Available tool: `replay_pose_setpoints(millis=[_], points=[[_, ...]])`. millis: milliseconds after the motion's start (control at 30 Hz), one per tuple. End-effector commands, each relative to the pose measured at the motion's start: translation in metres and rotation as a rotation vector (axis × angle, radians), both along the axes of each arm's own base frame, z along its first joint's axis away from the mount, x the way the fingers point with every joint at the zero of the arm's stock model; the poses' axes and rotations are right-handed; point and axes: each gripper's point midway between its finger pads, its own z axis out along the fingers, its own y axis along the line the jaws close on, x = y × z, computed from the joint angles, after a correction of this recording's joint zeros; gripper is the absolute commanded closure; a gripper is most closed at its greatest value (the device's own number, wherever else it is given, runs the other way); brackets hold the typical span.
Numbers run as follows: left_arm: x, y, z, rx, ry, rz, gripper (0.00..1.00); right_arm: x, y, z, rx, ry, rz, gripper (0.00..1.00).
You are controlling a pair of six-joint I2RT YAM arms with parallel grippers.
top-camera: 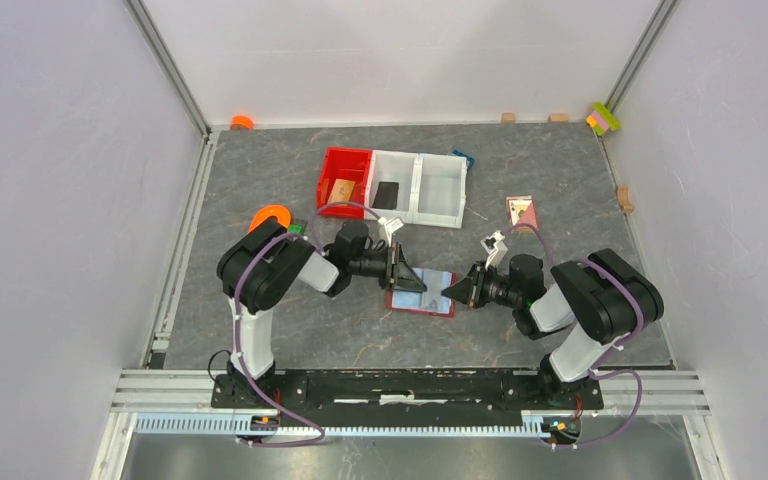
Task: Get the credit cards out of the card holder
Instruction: Remove the credit card from the card holder.
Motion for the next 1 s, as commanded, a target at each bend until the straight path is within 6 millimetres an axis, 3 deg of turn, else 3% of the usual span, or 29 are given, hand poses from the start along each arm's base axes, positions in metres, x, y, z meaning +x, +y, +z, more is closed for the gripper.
replay_pose_setpoints(millis=[0,100,167,300,533,767,867,967], points=[[-0.007,-0.012,0.014,-0.049,-0.016,-0.076,0.75,0.001,0.000,-0.001,-0.019,-0.036,0.005,0.91],[-0.004,-0.008,-0.003,0.042,-0.007,-0.060,0.79,0.000,0.002,0.007,0.004,-0.060,0.015,0.88],[-0.001,-0.003,-0.015,0.116,-0.014,-0.047,0.87,0.000,0.003,0.011,0.015,-0.078,0.019,0.83],[0.004,0.001,-0.023,0.167,-0.027,-0.023,0.98,0.000,0.002,0.017,0.018,-0.107,0.015,0.79],[0.012,0.012,-0.032,0.197,0.006,0.021,0.98,-0.003,0.003,0.032,0.051,-0.170,0.024,0.75],[0.013,0.013,-0.036,0.209,0.022,0.024,0.98,-0.006,0.008,0.044,0.115,-0.181,0.042,0.94],[0.013,0.013,-0.036,0.209,0.019,0.024,0.98,-0.006,0.008,0.044,0.118,-0.176,0.043,0.97],[0.016,0.017,-0.038,0.250,-0.007,0.039,0.90,-0.009,0.010,0.056,0.153,-0.211,0.055,0.98]])
